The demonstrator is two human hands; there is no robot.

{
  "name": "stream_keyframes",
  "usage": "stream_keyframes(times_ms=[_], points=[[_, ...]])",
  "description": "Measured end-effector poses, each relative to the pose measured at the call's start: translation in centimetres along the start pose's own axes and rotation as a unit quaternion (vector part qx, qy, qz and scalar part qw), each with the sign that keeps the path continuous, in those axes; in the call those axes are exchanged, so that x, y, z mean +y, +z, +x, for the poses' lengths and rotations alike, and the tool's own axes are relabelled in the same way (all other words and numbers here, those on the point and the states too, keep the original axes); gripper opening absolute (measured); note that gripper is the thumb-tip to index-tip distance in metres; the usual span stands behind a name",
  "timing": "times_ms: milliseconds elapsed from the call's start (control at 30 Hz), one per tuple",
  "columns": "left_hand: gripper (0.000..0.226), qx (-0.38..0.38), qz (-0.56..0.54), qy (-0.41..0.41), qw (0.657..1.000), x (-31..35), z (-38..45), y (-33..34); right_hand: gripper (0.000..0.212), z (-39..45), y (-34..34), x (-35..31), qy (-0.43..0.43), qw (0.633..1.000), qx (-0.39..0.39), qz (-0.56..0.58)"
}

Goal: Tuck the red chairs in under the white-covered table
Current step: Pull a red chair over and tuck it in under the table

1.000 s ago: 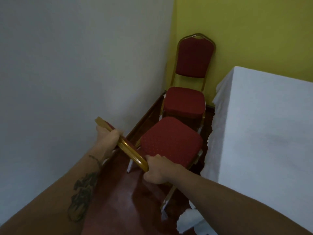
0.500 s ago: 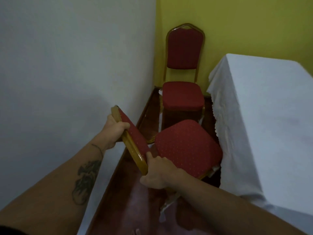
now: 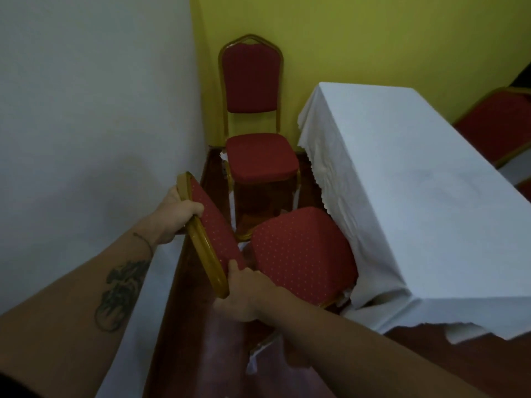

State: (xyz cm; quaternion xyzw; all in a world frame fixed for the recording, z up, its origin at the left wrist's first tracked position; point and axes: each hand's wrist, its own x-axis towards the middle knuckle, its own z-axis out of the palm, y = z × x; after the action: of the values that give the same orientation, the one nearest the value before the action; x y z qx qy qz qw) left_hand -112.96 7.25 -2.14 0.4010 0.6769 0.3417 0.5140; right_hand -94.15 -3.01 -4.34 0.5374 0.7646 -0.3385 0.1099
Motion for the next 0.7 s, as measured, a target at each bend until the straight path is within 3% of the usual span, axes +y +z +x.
stream_keyframes(times_ms=[133, 400, 533, 600, 700], points=[[0.034, -0.039, 0.026, 0.005, 0.999, 1.7, 2.3, 1.8, 0.092, 0.7, -0.8, 1.1, 0.033, 0.999, 0.023, 0.018], [0.059, -0.043, 0.025, 0.000, 0.999, 3.8, 6.9, 3.8, 0.085, 3.2, -2.8, 2.9, 0.061, 0.995, 0.053, 0.055], [0.041, -0.059, 0.036, 0.004, 0.998, 5.8, 8.6, 5.6, 0.083, 4.3, -4.4, 4.2, 0.087, 0.991, 0.066, 0.073], [0.050, -0.060, 0.073, 0.008, 0.996, 6.6, 10.0, 6.6, 0.085, 4.7, -5.2, 4.9, 0.100, 0.990, 0.071, 0.076], [0.082, -0.053, 0.145, 0.006, 0.988, 8.5, 10.6, 8.3, 0.090, 5.5, -6.5, 5.9, 0.121, 0.986, 0.076, 0.082]])
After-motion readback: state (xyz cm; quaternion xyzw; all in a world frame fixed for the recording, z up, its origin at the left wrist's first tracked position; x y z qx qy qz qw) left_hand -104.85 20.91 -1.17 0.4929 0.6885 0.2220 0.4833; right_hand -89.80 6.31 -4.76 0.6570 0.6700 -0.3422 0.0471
